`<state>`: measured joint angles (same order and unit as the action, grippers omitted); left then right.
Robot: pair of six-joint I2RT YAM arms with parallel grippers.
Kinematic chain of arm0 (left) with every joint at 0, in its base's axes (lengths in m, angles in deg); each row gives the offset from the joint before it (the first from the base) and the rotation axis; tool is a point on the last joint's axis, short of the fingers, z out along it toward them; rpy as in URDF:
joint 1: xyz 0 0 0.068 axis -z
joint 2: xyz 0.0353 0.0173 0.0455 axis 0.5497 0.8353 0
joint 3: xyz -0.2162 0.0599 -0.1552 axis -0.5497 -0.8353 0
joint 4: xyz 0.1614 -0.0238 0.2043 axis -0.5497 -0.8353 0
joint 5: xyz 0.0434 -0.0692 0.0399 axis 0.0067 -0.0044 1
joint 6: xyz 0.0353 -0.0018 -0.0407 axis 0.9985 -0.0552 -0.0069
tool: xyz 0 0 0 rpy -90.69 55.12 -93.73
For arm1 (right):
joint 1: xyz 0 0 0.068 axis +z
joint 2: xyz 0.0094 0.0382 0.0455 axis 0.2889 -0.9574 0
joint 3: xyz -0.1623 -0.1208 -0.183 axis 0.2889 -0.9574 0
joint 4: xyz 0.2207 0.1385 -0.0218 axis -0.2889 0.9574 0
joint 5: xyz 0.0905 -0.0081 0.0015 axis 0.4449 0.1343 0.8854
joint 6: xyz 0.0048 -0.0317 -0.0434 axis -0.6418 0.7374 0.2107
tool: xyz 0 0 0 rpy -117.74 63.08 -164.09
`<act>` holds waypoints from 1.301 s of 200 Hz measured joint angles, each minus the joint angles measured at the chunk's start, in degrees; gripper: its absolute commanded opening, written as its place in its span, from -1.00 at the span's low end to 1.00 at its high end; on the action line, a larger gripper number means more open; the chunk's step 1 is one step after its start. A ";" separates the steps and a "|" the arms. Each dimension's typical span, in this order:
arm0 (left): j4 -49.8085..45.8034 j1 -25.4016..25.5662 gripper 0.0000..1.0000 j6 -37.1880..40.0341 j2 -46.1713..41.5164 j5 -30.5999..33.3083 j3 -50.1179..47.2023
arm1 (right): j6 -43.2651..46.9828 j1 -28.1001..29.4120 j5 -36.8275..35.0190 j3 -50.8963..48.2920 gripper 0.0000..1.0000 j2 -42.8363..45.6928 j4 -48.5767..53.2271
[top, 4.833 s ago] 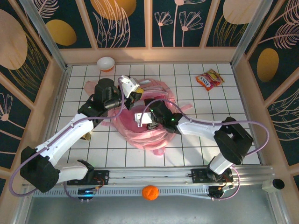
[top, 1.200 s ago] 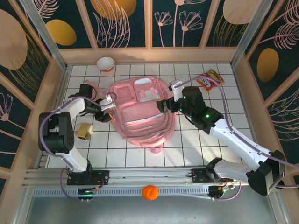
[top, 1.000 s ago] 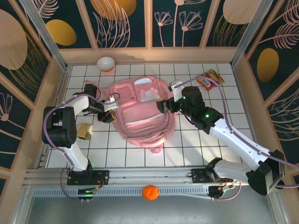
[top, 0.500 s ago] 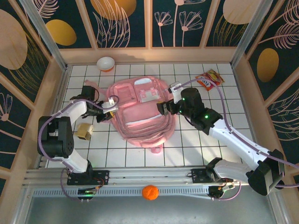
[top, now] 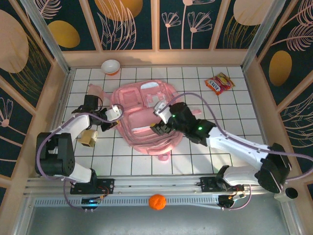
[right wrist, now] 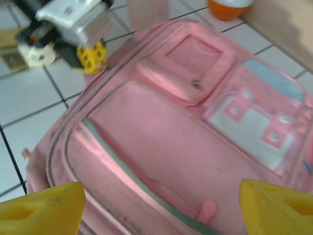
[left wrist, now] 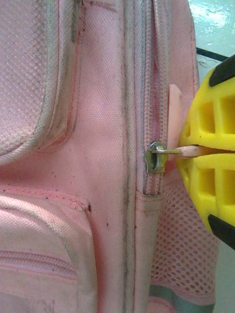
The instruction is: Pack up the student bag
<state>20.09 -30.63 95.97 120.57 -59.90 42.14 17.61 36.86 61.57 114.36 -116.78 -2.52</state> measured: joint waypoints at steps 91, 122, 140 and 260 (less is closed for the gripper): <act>7.43 0.52 -1.00 -6.93 -5.11 -1.79 -5.70 | 13.38 1.55 1.55 0.02 0.61 -19.34 -8.35; 7.63 1.57 -1.00 -8.79 -5.14 -2.62 -6.16 | 10.21 0.20 0.81 0.02 0.56 -22.91 -15.23; 8.00 2.16 -1.00 -9.77 -5.86 -2.73 -6.86 | 5.84 0.07 -1.29 0.02 0.44 -25.11 -16.76; 6.23 8.37 -0.93 -13.25 -9.07 -0.39 -8.57 | -16.39 -0.37 -11.04 1.66 0.10 -29.18 -18.99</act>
<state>26.32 -22.26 82.72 111.50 -60.29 33.57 1.22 36.48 50.53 116.02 -145.96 -21.52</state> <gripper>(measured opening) 0.052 0.554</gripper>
